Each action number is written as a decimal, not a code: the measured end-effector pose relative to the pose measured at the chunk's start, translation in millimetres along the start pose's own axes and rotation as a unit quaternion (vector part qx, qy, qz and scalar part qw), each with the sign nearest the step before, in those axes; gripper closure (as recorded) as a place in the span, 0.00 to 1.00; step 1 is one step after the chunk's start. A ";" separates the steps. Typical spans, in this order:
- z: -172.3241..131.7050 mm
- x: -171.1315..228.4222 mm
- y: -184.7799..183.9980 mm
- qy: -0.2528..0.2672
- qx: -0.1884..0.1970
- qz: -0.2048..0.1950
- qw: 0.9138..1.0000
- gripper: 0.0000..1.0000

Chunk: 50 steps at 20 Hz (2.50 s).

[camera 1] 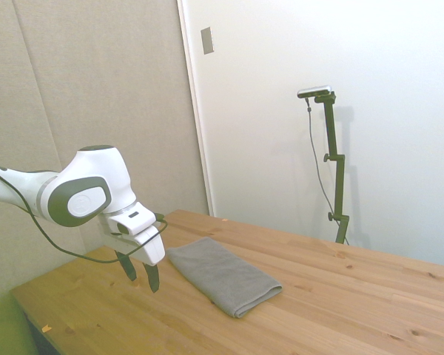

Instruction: Fold the towel

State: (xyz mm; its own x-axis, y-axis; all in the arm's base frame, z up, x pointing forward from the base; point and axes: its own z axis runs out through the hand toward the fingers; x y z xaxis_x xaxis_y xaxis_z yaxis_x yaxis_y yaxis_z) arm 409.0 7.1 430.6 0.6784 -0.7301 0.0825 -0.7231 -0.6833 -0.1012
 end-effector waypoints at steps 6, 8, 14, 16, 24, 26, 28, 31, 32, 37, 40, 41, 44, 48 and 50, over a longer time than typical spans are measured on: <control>-8.8 12.9 -20.8 0.017 0.006 0.008 1.000 0.00; -17.7 22.9 -51.0 0.038 0.003 0.018 0.999 0.00; -2.1 36.6 -157.8 0.058 -0.058 0.109 0.991 0.00; 8.6 30.5 -191.8 0.066 -0.085 0.123 0.987 0.00; 36.1 36.2 -292.2 0.129 -0.140 0.119 0.974 0.00; 49.2 46.4 -308.6 0.134 -0.144 0.125 0.972 0.00; 60.4 49.8 -325.8 0.133 -0.144 0.125 0.973 0.00; 70.5 45.3 -348.9 0.128 -0.143 0.122 0.974 0.00; 72.1 42.4 -355.2 0.127 -0.143 0.121 0.974 0.00; 84.1 21.2 -376.8 0.122 -0.155 0.117 0.973 0.00; 95.7 15.1 -382.5 0.123 -0.163 0.117 0.972 0.00; 98.4 15.5 -383.1 0.123 -0.164 0.117 0.972 0.00; 106.0 16.4 -382.9 0.124 -0.168 0.118 0.971 0.00; 115.9 17.0 -378.3 0.137 -0.191 0.118 0.965 0.00; 117.8 17.0 -375.9 0.159 -0.207 0.115 0.959 0.00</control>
State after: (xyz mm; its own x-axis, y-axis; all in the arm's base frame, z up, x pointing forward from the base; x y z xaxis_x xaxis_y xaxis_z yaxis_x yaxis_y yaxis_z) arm 707.6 252.6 353.2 0.4691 -0.7824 0.4095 -0.8827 -0.4018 0.2436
